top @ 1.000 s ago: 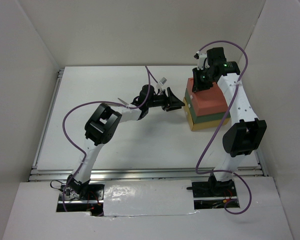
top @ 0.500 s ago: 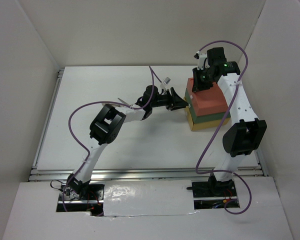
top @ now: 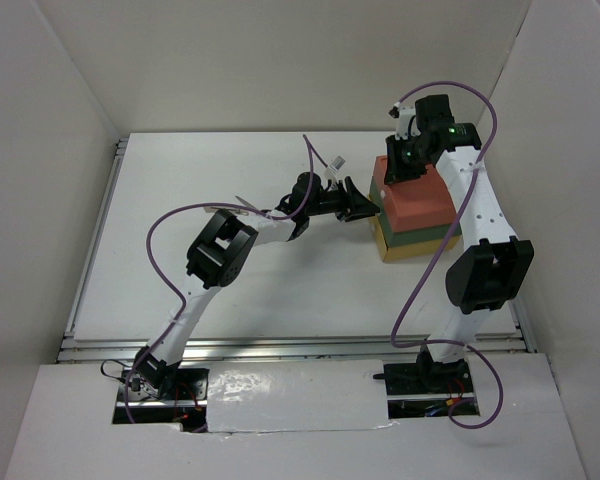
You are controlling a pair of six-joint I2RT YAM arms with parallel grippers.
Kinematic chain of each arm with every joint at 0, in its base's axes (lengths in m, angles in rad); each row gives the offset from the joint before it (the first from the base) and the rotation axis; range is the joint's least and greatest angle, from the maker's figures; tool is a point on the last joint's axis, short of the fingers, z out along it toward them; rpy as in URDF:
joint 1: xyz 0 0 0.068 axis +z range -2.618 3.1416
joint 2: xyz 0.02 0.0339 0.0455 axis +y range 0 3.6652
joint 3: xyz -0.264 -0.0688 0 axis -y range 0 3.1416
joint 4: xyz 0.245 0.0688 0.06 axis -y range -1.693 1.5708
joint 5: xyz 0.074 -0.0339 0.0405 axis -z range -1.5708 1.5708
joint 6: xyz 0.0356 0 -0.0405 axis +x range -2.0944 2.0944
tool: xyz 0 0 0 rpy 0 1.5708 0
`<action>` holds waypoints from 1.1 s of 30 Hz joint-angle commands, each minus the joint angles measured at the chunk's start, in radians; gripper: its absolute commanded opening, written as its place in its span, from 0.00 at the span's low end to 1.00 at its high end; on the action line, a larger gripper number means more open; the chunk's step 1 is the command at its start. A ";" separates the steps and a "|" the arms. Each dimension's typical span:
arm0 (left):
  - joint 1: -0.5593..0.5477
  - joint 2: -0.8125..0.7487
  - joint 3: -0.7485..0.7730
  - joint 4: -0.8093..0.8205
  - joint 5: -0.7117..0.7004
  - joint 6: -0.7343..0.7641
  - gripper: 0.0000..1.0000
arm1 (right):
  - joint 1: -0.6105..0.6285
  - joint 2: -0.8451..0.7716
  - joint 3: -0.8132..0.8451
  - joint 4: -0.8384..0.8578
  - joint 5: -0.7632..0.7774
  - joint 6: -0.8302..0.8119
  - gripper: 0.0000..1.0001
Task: Sort the tools into containers
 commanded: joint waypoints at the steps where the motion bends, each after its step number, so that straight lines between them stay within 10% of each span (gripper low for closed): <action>1: -0.009 0.021 0.055 0.053 -0.008 0.034 0.55 | 0.005 0.035 -0.044 -0.078 -0.025 0.002 0.21; 22: -0.024 0.019 0.057 0.070 0.003 0.026 0.37 | 0.006 0.040 -0.040 -0.083 -0.017 -0.006 0.21; 33: 0.017 -0.066 -0.084 0.107 0.021 0.043 0.10 | 0.000 0.041 -0.047 -0.077 -0.007 -0.014 0.21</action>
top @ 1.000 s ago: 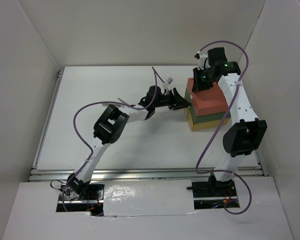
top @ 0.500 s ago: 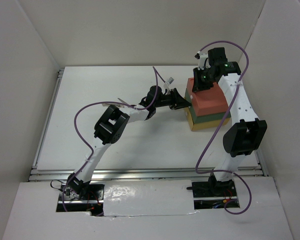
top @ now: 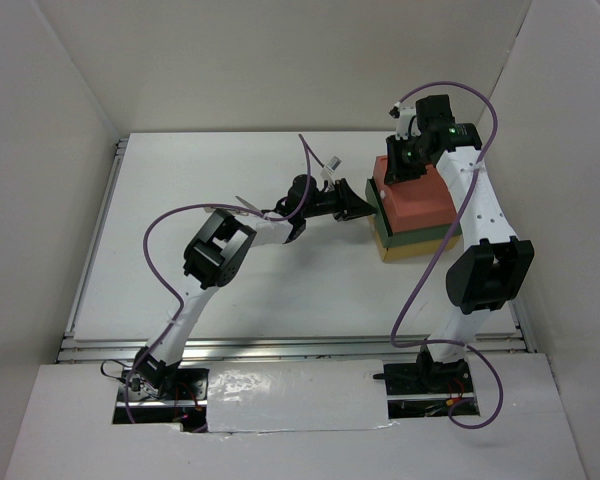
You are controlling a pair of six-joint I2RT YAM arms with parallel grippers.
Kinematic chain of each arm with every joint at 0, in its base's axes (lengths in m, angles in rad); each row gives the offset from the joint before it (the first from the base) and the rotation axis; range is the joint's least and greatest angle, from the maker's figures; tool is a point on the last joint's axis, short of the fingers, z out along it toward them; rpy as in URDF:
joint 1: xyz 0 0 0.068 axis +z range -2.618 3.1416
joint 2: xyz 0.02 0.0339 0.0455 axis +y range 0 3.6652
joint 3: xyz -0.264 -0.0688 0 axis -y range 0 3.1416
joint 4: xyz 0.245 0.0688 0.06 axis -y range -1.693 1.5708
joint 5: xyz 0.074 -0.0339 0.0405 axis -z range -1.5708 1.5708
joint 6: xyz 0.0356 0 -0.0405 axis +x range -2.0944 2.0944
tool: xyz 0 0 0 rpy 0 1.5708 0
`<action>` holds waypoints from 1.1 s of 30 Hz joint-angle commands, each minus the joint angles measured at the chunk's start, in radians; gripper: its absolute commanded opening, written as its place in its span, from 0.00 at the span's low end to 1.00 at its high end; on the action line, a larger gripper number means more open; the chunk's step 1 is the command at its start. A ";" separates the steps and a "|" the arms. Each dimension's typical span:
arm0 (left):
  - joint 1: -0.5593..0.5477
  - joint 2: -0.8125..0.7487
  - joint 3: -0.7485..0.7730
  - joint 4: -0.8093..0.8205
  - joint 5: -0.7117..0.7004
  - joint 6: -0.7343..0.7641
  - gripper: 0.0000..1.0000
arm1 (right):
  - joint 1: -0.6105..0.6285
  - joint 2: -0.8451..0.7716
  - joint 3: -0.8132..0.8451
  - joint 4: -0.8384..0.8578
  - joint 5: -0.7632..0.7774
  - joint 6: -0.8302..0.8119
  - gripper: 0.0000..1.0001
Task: Sort the tools into containers
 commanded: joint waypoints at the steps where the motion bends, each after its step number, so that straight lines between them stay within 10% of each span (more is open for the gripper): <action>1: 0.018 -0.065 -0.053 0.031 0.033 0.027 0.10 | 0.005 0.041 -0.048 -0.077 0.007 -0.012 0.21; 33: 0.101 -0.311 -0.393 -0.008 0.045 0.156 0.12 | -0.004 0.027 -0.071 -0.064 0.029 -0.028 0.22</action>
